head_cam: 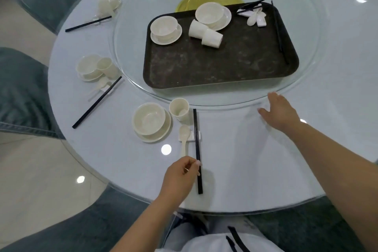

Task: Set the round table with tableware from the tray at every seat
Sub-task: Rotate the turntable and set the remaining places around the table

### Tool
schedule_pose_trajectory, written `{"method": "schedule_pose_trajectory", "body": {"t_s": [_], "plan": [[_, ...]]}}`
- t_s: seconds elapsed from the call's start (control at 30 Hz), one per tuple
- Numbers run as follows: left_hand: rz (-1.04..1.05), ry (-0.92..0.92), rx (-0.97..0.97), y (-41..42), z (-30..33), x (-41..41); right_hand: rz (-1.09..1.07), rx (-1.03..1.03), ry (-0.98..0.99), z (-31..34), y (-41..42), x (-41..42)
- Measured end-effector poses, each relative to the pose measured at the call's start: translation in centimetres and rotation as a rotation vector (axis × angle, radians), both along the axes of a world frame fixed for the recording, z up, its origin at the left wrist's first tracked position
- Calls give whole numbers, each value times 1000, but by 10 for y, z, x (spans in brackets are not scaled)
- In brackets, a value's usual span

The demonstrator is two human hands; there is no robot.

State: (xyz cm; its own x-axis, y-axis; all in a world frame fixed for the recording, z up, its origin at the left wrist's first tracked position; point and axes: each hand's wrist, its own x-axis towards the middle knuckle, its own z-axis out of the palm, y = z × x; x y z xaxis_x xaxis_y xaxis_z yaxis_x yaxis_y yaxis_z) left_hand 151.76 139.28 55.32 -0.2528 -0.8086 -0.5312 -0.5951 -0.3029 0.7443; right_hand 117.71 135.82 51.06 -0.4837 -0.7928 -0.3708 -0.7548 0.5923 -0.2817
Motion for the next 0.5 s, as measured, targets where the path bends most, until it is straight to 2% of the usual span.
{"method": "schedule_pose_trajectory", "body": {"t_s": [0.23,0.4,0.5], "plan": [[-48,71,-68,25,14,10,-73,-109,-144,3,76,59],[-18,169,-77,72,12,33,-98,-178,-262,18,142,114],[-47,186,-69,107,9,46,-63,-153,-286,30,178,139]]}}
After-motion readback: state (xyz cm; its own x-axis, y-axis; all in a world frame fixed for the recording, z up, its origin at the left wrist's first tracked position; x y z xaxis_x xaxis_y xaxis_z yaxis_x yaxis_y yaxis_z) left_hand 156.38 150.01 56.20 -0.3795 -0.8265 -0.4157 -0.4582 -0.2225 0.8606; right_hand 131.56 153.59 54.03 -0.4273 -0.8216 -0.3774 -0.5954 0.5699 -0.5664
